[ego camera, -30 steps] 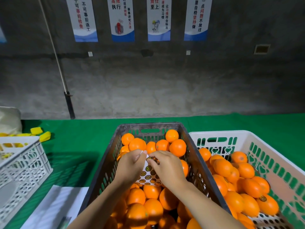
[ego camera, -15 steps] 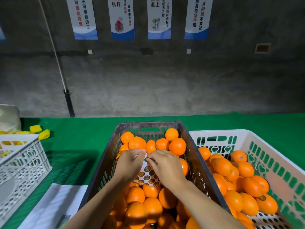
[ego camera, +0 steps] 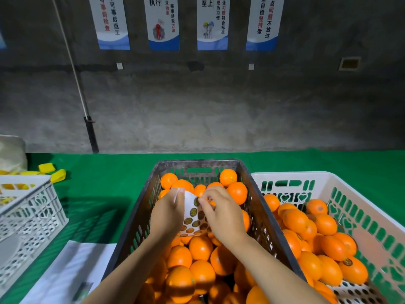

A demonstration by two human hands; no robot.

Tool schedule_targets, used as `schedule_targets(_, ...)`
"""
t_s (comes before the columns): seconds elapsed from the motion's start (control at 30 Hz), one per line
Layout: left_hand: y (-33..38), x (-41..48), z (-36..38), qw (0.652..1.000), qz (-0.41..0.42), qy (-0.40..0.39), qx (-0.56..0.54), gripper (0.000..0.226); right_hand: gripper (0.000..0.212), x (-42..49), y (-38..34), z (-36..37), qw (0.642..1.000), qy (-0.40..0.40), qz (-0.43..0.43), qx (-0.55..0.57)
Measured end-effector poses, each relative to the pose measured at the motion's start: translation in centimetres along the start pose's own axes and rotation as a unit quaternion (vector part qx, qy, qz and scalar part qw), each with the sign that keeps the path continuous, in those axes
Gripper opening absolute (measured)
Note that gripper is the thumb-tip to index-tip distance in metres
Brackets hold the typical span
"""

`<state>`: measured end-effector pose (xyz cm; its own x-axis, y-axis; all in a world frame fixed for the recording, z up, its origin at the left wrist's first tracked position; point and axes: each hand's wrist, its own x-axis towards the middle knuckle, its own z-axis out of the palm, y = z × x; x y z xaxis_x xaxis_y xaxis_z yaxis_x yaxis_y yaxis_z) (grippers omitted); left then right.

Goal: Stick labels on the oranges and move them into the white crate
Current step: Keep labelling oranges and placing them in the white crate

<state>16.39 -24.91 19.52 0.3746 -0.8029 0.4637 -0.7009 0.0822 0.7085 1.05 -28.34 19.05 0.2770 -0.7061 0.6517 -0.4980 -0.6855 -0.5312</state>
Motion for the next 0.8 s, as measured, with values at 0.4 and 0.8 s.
schedule_targets(0.4,0.4,0.0,-0.9,0.995,-0.004,0.04,0.094,0.04,0.019,4.1,4.8,-3.9,0.805,-0.418,0.229,-0.354)
schedule_targets(0.8,0.0,0.2,0.0,0.987,0.047,0.017,0.153,0.035,0.03,2.6,4.3,-2.3,0.824,-0.324,0.202,-0.418)
